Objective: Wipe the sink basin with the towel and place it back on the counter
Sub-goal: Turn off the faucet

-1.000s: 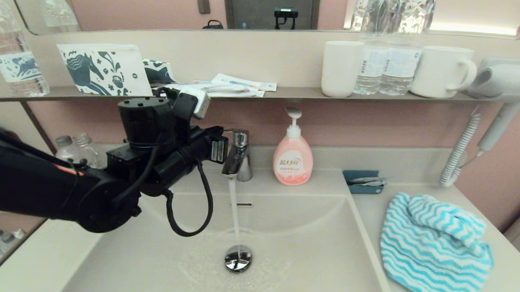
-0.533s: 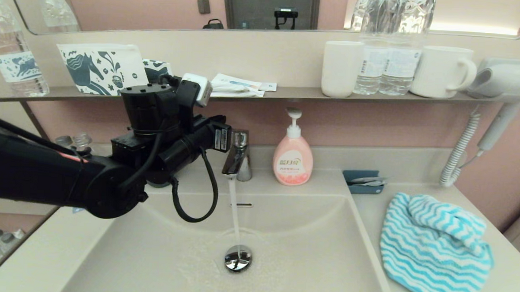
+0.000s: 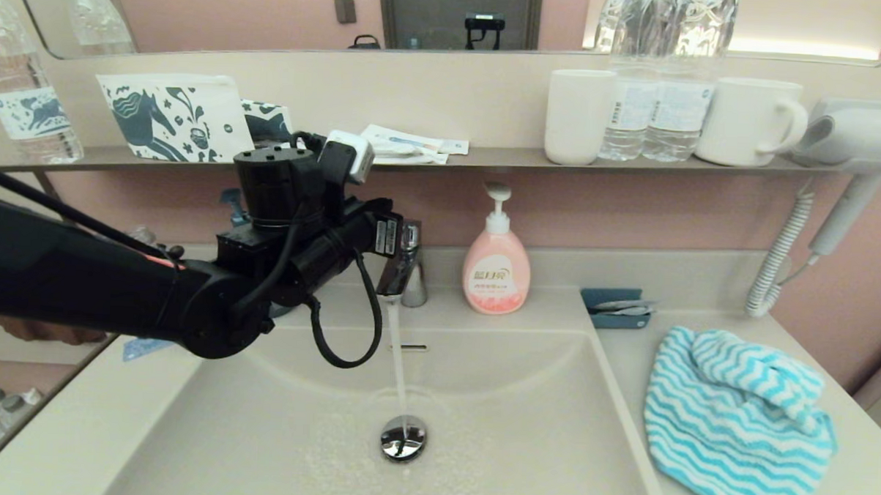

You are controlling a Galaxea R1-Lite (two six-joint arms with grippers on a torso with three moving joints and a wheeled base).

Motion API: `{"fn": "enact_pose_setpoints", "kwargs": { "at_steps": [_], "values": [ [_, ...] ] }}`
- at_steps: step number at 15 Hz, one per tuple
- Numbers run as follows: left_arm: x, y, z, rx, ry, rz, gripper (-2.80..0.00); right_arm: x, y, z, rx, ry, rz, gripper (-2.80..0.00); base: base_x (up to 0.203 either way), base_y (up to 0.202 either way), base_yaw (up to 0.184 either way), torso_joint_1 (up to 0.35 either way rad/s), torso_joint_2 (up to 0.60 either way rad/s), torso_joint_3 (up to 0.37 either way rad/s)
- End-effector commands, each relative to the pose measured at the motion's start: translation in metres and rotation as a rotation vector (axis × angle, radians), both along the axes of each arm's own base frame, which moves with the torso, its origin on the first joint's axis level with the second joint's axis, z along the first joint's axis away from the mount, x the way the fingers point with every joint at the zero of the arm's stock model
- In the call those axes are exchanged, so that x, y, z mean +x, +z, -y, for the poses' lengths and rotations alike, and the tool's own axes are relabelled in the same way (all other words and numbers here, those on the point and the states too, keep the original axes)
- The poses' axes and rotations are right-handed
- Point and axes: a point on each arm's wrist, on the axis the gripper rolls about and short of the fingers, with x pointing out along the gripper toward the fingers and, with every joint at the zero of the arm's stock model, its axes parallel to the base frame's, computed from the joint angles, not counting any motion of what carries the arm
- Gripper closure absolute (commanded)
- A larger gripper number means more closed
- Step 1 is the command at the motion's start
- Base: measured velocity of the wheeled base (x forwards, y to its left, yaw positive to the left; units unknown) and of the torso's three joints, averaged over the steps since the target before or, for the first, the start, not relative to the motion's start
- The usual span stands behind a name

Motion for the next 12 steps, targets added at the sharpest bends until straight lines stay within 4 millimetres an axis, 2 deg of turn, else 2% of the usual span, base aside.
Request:
{"fn": "enact_pose_setpoints", "kwargs": {
  "at_steps": [1, 9, 12],
  "values": [
    [0.002, -0.004, 0.001, 0.003, 0.001, -0.006, 0.0, 0.0, 0.0, 0.0, -0.002, 0.001, 0.0, 0.0, 0.0, 0.0, 0.0, 0.0, 0.0, 0.0],
    [-0.005, -0.023, -0.001, 0.028, -0.003, -0.063, 0.0, 0.0, 0.0, 0.0, 0.0, 0.001, 0.0, 0.0, 0.0, 0.0, 0.0, 0.0, 0.0, 0.0],
    [-0.012, -0.023, -0.004, 0.029, -0.002, -0.068, 0.0, 0.0, 0.0, 0.0, 0.0, 0.001, 0.0, 0.0, 0.0, 0.0, 0.0, 0.0, 0.0, 0.0]
  ]
}}
